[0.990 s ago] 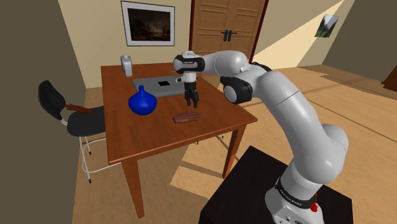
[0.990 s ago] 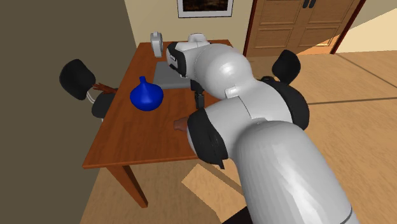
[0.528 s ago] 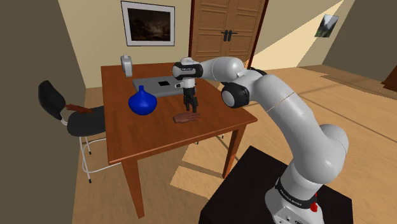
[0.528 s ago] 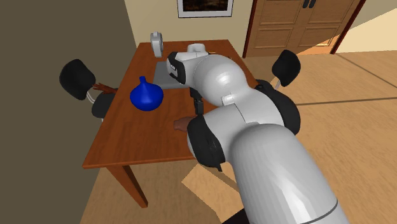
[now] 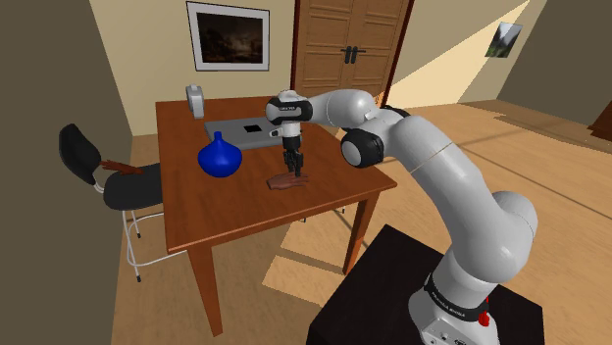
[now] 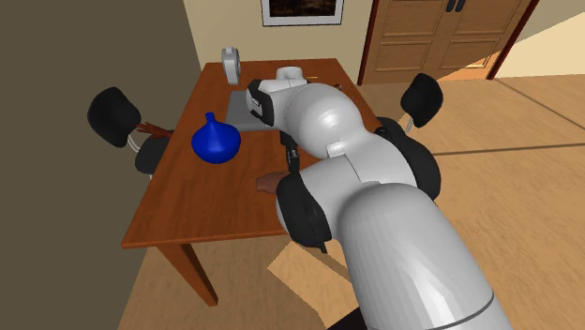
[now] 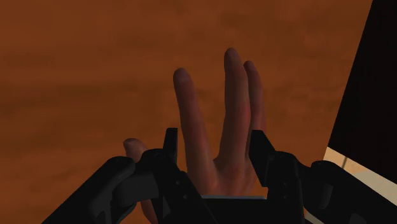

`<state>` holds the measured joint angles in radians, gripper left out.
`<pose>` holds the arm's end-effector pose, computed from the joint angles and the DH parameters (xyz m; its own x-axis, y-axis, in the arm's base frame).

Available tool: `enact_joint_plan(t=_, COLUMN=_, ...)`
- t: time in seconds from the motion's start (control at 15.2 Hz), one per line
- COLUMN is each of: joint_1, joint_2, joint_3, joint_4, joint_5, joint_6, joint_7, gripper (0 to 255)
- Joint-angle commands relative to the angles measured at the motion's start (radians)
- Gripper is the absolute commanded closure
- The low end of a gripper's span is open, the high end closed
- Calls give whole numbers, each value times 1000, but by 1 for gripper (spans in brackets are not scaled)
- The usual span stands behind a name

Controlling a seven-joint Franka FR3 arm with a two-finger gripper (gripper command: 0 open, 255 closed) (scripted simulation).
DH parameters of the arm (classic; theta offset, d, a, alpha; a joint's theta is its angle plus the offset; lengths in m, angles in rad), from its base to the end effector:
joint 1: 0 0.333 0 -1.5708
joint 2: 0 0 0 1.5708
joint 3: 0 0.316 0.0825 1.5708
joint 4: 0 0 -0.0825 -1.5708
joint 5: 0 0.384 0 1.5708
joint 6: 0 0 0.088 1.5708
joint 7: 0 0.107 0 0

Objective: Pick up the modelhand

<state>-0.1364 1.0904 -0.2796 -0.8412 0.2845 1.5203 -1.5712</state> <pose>0.7226 -0.1932 0.2262 0.3549 0.9347 0.0214 0.8696 -0.3216 -0.3746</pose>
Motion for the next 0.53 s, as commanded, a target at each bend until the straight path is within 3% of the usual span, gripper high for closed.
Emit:
enact_joint_plan(t=0.0, joint_1=0, joint_2=0, joint_3=0, joint_4=0, joint_5=0, joint_6=1, joint_7=0, gripper=255)
enact_joint_plan(t=0.46, joint_1=-1, joint_2=-22, joint_3=-2, joint_4=13, joint_5=-3, joint_6=-34, joint_7=3, gripper=255)
